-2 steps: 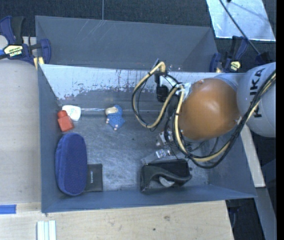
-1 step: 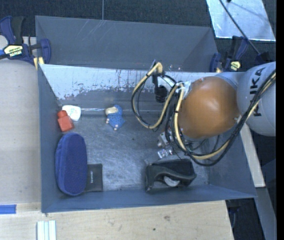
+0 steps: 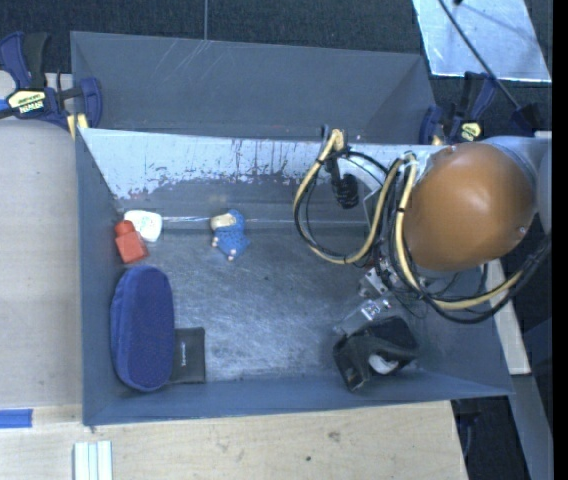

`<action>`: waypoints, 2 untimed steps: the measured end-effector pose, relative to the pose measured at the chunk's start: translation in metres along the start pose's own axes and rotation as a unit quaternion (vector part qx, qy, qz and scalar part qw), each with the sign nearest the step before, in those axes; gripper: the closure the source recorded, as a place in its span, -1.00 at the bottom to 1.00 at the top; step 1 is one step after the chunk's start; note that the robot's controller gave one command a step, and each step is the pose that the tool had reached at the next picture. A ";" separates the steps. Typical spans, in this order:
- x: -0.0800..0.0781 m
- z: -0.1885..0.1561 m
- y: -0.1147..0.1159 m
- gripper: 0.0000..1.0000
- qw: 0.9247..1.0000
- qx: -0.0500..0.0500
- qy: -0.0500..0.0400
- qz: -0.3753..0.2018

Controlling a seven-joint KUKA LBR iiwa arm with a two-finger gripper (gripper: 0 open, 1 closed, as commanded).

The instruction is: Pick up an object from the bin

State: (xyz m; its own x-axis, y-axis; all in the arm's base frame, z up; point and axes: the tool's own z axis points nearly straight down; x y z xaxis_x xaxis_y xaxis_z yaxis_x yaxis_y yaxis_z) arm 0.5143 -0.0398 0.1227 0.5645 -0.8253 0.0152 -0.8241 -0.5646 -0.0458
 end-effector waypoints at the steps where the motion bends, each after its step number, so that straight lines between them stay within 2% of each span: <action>1: 0.005 0.042 0.032 -1.00 0.971 -0.005 0.002 0.237; 2: 0.014 0.042 0.031 -1.00 0.925 0.004 0.009 0.379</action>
Offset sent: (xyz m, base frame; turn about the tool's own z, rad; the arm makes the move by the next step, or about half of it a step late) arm -0.0316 -0.0222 -0.0480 0.4767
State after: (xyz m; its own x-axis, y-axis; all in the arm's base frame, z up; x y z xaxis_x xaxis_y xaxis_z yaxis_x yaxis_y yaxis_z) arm 0.4988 -0.0684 0.0793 -0.1771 -0.9842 -0.0083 -0.9825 0.1773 -0.0569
